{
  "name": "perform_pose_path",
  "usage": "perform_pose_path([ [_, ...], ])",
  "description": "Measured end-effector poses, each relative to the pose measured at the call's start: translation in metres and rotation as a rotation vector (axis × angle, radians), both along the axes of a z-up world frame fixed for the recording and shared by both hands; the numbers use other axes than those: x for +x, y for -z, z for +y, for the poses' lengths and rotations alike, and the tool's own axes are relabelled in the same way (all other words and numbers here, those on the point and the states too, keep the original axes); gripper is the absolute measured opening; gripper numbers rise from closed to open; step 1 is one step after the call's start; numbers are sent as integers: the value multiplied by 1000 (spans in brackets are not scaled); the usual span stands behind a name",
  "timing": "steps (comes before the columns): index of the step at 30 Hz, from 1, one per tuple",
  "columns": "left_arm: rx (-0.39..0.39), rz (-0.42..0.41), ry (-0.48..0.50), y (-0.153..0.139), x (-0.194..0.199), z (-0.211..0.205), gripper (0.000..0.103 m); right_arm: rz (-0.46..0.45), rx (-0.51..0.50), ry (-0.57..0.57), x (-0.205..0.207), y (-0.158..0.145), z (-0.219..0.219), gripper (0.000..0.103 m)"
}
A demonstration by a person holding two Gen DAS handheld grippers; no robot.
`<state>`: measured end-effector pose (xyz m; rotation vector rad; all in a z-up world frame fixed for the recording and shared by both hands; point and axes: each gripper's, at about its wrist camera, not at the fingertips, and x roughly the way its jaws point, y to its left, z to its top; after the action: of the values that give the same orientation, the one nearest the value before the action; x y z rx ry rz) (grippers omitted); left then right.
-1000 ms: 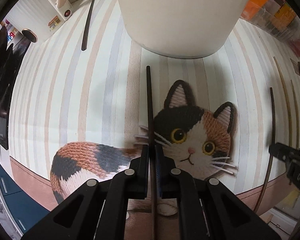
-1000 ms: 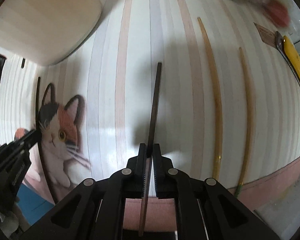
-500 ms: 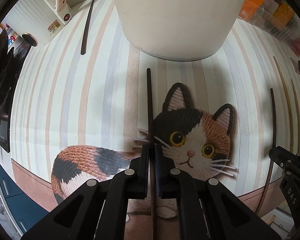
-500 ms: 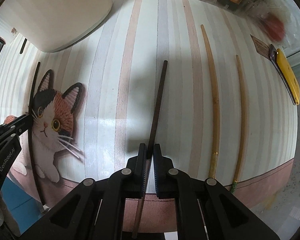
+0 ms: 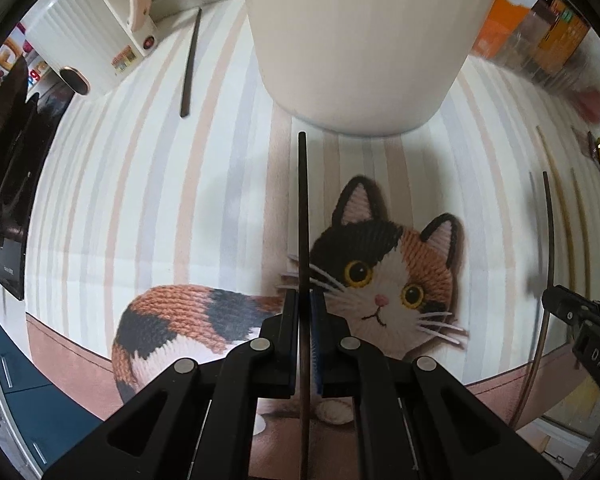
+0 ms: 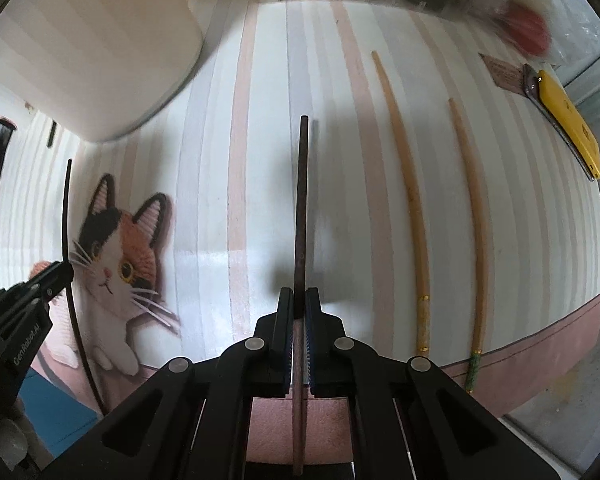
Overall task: Organize utensils
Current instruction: 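Carry both black chopsticks up and insert them into the beige holder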
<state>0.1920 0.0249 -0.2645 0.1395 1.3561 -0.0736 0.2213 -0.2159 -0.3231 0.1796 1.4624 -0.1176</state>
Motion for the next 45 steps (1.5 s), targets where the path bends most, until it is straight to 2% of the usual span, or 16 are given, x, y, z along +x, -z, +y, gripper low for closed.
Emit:
perform_pose_path([
  [8, -41, -72, -21, -39, -3, 11, 3, -81, 39, 22, 5, -35, -17, 5],
  [14, -69, -129, -47, -68, -4, 21, 3, -161, 68, 22, 9, -60, -7, 5],
  [19, -83, -192, -65, -92, -2, 26, 3, -250, 55, -1, 21, -84, 6, 5],
  [28, -75, -308, -86, -124, 6, 36, 3, -363, 46, -14, 31, -118, 14, 5],
  [31, -46, -348, -80, -133, 9, 35, 3, -404, 46, -10, 34, -130, 14, 5],
  [36, -57, -390, -92, -150, 12, 41, 2, -465, 57, -9, 38, -153, 14, 5],
  [45, -134, -434, -83, -200, 12, 48, 3, -524, 140, -9, 51, -206, 10, 5],
])
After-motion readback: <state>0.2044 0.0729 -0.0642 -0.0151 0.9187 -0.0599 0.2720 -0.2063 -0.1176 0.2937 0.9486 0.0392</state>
